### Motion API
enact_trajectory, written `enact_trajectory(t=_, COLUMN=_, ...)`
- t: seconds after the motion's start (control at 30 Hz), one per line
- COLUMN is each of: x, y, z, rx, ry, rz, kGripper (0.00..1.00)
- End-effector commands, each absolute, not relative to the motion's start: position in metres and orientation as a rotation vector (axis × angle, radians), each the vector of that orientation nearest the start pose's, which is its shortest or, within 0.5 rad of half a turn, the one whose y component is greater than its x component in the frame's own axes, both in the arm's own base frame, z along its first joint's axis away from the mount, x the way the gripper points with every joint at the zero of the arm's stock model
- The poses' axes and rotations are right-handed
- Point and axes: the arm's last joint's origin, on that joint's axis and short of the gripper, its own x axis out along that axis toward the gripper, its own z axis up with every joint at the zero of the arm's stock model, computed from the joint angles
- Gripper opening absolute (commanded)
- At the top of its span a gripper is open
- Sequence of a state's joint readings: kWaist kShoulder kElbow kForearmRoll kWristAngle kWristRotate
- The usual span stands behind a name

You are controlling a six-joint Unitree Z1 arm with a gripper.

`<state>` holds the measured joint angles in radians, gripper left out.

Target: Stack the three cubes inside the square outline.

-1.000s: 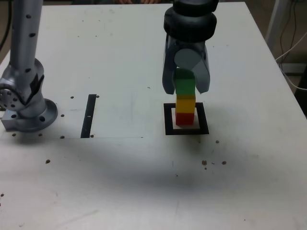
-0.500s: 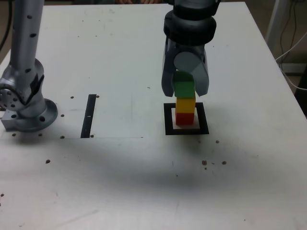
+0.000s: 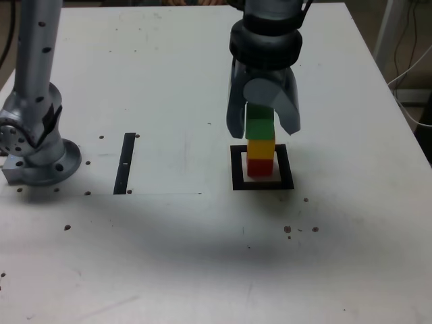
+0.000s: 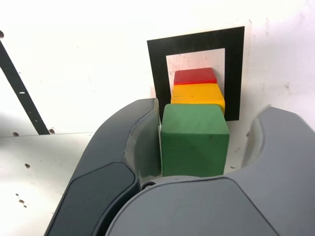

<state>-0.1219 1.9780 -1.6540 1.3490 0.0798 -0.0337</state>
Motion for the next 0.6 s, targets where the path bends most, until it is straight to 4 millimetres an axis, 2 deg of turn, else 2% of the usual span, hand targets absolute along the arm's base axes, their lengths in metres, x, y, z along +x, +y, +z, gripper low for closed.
enact_trajectory(t=0.0, x=0.344, y=-0.037, z=0.300, rx=0.139, ry=1.637, rz=-0.002, kGripper=1.00)
enact_trajectory(t=0.2, x=0.327, y=-0.035, z=0.316, rx=0.132, ry=1.592, rz=0.004, kGripper=1.00)
enact_trajectory(t=0.43, x=0.282, y=-0.030, z=0.352, rx=0.114, ry=1.507, rz=0.005, kGripper=1.00)
enact_trajectory(t=0.57, x=0.259, y=-0.028, z=0.366, rx=0.107, ry=1.515, rz=-0.003, kGripper=1.00)
